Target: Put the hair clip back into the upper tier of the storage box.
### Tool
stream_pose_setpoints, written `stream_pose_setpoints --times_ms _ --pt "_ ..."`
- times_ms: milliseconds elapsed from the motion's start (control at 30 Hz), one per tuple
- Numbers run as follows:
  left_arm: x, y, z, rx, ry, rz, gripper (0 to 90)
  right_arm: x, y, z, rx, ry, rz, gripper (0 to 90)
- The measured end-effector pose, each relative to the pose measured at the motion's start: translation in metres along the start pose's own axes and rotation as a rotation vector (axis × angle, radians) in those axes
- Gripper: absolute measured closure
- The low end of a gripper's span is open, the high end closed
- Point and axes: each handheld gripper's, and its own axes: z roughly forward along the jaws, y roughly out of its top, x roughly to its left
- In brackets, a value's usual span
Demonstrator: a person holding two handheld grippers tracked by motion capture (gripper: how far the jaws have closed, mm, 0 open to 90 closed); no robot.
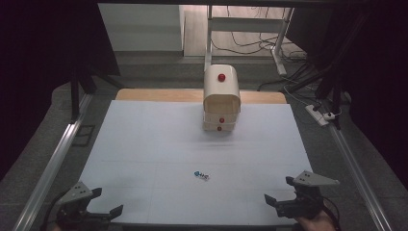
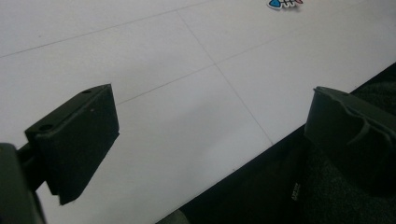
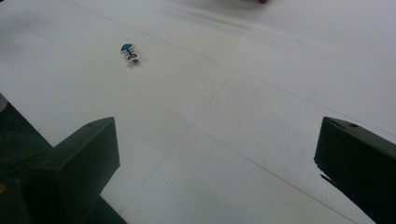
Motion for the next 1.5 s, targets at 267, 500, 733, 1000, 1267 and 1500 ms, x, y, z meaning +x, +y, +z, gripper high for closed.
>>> stream_pose_setpoints --times_ms 267,500,733,1000,1267,1500 --pt "-0.003 0.003 0.003 0.02 -0.003 0.034 3.3 0.0 0.0 0.002 0.017 0.002 -0.01 0.0" --pt "-0.002 0.005 0.005 0.03 -0.015 0.028 3.7 -0.002 -0.001 0.001 0.023 0.007 -0.005 0.0" --pt "0.0 0.004 0.004 0.022 -0.024 0.016 3.6 0.001 0.0 0.001 0.029 0.003 -0.025 0.0" --pt "0.001 0.005 0.006 0.028 -0.028 0.023 3.6 0.006 0.0 0.002 0.046 -0.007 -0.046 0.0" --pt "0.001 0.005 0.005 0.026 -0.028 0.018 3.5 0.013 0.003 0.004 0.028 0.014 -0.058 0.0" --pt "0.001 0.003 0.004 0.027 -0.028 0.016 3.5 0.01 0.004 0.005 0.019 0.022 -0.056 0.0"
